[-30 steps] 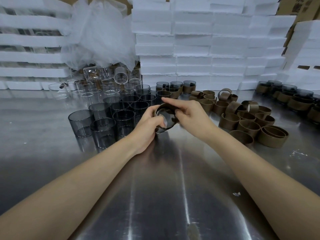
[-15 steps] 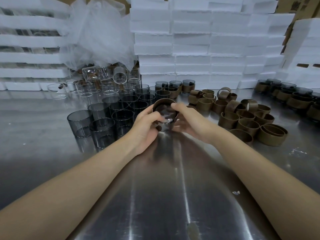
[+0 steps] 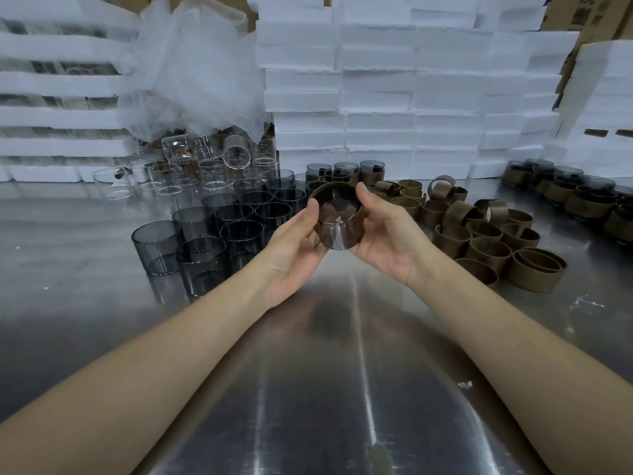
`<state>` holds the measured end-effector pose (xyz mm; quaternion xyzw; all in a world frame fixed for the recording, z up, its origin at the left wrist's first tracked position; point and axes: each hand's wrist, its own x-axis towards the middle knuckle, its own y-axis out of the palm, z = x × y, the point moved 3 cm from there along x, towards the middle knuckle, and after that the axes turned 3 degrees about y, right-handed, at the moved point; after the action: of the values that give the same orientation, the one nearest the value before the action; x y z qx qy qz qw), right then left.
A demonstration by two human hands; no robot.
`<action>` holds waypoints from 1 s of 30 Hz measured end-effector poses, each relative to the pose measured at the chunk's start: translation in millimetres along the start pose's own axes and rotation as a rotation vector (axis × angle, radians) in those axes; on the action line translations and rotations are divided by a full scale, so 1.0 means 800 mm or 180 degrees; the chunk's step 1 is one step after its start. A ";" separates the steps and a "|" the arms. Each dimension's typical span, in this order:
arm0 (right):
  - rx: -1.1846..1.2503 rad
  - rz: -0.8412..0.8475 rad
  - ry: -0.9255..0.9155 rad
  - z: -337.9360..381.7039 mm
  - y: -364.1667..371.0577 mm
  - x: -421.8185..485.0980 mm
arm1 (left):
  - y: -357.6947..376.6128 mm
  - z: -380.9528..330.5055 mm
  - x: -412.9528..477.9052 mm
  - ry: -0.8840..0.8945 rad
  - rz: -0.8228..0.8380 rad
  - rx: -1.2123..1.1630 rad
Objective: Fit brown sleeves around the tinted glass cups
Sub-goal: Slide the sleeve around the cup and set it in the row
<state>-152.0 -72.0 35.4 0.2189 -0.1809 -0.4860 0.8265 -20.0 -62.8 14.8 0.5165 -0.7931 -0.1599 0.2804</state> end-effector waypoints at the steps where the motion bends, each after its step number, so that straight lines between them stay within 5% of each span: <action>1: 0.0077 -0.0008 -0.0040 0.000 0.000 0.000 | 0.001 0.001 0.000 -0.0047 -0.0048 -0.0044; 9: 0.0245 -0.0145 -0.0096 -0.003 0.001 0.000 | -0.009 -0.007 -0.002 -0.0495 -0.0259 -0.0293; 23: 0.0623 0.0160 -0.0358 0.001 0.006 0.003 | 0.003 -0.010 -0.001 -0.0235 -0.0225 -0.0561; 30: 0.0061 -0.0252 -0.0329 -0.005 -0.003 0.003 | 0.002 0.004 -0.007 -0.0153 -0.0214 0.1239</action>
<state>-150.4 -74.1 31.0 0.2085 -0.2191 -0.5272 0.7941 -21.3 -57.0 11.3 0.5832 -0.7978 -0.0252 0.1508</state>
